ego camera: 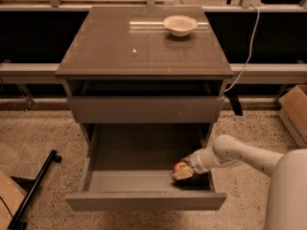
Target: Pick apple from middle drawer and place on counter
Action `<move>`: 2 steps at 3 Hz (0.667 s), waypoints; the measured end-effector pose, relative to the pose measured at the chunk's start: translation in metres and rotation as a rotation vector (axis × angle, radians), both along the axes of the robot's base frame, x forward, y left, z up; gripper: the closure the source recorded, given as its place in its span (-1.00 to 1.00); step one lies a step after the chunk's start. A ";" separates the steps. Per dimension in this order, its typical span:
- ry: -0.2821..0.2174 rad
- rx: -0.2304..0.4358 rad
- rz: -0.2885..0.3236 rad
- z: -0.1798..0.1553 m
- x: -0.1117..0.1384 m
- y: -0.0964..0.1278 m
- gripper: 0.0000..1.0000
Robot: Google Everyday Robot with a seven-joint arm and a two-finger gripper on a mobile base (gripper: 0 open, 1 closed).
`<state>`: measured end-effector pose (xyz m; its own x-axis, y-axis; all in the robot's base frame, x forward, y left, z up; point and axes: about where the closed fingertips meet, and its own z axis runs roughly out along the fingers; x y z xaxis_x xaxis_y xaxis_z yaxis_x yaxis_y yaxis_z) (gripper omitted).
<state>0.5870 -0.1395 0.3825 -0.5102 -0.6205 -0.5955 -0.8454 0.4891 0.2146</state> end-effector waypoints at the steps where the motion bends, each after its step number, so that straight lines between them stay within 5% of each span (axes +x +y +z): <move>1: 0.016 -0.001 -0.013 0.005 -0.007 0.003 0.32; 2: -0.001 -0.004 -0.030 0.029 -0.013 0.004 0.78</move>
Offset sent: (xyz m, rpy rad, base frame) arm -0.0175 0.0004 0.0632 -0.0152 -0.0321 -0.0562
